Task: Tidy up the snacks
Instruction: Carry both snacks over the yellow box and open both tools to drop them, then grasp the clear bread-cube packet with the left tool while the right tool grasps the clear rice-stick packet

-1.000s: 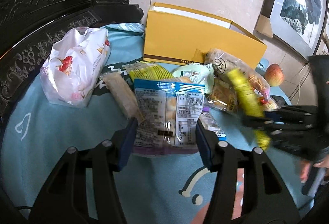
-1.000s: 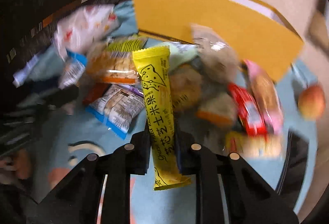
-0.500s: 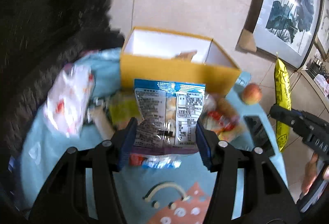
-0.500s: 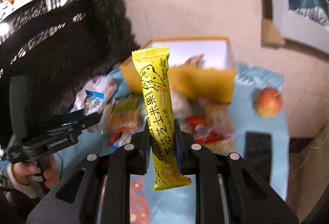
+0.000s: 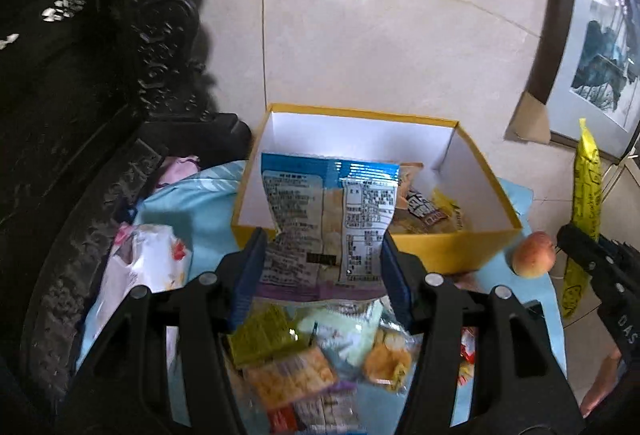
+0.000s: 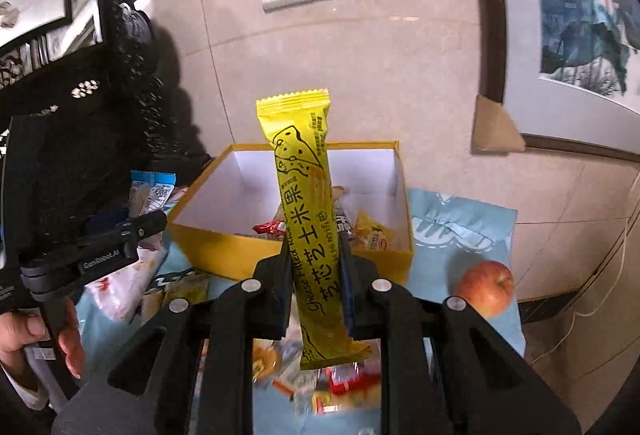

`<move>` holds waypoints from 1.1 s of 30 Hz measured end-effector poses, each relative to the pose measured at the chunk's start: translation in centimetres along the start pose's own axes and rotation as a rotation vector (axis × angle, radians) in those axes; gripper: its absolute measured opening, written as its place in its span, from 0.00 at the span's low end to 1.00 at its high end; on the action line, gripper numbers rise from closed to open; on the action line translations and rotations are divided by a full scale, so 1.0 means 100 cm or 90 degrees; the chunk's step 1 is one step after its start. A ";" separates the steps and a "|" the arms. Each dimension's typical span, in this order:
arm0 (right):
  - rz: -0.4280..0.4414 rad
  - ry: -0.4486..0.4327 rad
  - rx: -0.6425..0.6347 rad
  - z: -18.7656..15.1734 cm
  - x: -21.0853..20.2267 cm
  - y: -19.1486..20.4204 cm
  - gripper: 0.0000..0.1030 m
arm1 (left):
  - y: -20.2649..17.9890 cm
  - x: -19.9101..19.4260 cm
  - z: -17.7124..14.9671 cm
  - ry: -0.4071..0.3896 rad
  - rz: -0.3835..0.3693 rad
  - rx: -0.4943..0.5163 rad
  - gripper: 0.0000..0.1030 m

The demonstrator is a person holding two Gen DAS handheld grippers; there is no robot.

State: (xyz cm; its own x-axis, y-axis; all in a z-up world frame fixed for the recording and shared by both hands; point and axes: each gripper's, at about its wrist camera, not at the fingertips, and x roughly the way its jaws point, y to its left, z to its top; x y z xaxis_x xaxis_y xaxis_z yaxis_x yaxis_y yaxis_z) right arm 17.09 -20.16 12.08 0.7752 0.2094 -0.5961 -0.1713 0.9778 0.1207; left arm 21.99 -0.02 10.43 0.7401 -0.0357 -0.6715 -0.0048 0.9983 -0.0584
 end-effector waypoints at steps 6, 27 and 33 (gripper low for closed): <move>-0.031 -0.005 -0.045 0.015 0.056 0.005 0.19 | -0.001 0.047 0.017 0.010 -0.009 0.008 0.54; -0.041 -0.038 -0.047 -0.004 0.051 0.009 0.63 | 0.004 0.060 0.003 0.046 0.008 0.022 0.94; -0.016 -0.045 0.088 -0.047 0.000 -0.015 0.83 | 0.011 0.026 -0.033 0.066 0.016 0.060 0.94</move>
State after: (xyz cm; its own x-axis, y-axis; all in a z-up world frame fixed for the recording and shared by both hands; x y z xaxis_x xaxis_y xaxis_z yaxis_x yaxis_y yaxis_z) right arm 14.49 -21.66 8.15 0.8199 0.1806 -0.5432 -0.0699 0.9734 0.2182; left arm 21.69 0.84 6.18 0.6669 -0.0098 -0.7451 0.0434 0.9987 0.0258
